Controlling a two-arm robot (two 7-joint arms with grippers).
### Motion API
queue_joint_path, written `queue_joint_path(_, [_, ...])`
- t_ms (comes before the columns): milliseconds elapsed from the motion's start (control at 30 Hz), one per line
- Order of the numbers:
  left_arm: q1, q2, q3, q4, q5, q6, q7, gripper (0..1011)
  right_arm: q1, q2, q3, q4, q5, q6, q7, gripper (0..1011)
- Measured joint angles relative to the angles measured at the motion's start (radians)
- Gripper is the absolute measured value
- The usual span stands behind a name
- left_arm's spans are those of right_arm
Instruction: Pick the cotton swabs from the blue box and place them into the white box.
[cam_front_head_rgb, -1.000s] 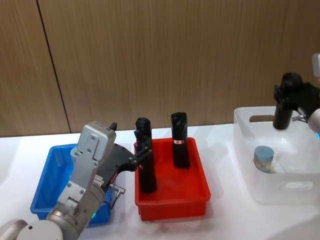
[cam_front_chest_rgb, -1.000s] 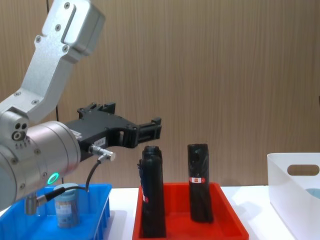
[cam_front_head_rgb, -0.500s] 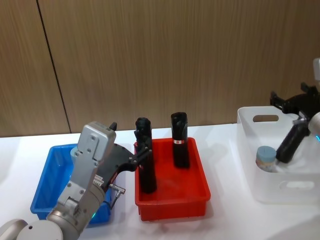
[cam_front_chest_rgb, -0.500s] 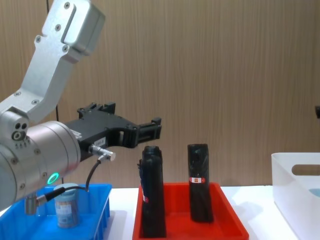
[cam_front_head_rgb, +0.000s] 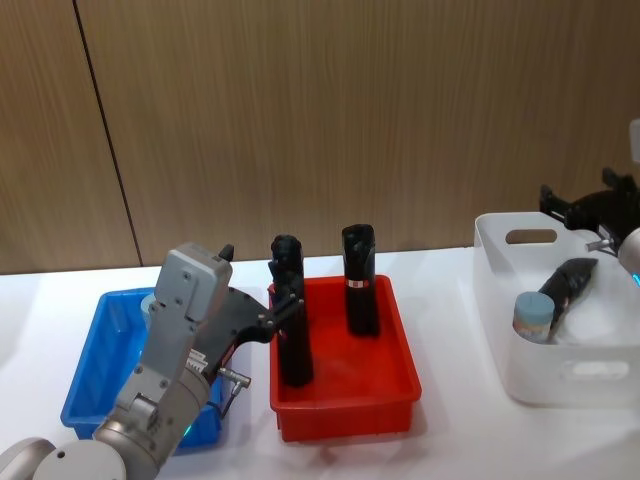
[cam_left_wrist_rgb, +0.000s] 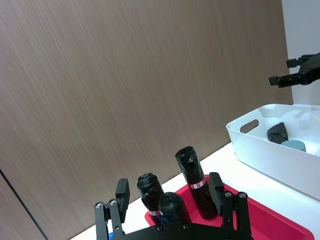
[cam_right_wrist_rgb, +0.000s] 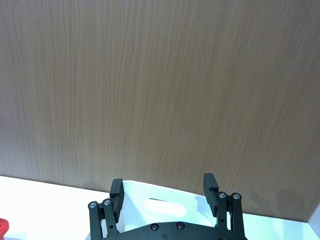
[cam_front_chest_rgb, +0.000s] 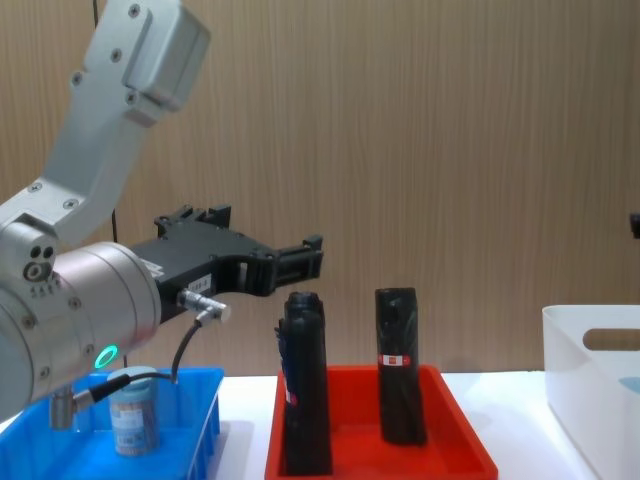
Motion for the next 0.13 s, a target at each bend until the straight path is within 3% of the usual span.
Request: queue_joint_path(133, [0.0, 0.0, 0.0, 0.0, 0.0, 0.0, 0.0, 1004, -0.002, 0.0, 0.001, -0.002, 0.001, 0.001, 0.001, 1002])
